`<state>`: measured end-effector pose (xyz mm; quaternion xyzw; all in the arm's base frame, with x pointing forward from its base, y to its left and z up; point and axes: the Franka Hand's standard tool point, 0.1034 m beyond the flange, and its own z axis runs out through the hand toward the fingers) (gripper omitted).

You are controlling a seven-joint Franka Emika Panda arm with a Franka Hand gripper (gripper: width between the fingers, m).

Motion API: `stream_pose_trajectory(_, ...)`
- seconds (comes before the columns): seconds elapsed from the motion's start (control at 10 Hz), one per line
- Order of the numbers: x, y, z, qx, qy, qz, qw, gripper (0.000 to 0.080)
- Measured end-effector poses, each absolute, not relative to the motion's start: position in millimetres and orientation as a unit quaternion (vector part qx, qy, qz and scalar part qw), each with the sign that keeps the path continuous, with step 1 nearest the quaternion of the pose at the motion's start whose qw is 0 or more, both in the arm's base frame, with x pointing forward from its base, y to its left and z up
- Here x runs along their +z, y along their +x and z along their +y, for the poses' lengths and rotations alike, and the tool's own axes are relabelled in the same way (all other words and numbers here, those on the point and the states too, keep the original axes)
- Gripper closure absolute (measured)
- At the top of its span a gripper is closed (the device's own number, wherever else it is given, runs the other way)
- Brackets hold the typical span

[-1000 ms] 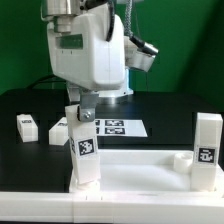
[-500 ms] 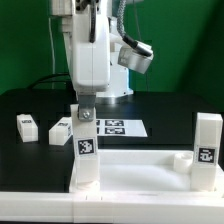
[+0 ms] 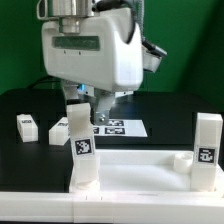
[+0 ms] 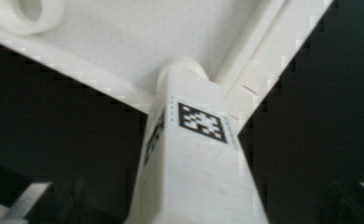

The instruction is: Assemble desk

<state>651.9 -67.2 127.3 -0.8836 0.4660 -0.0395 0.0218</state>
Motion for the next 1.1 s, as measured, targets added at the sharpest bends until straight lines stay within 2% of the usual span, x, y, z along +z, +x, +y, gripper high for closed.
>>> stream_pose_trajectory(1.1,127.2,652.4,-66.9,-0.046,-0.999,0.015,0.001,0.0151)
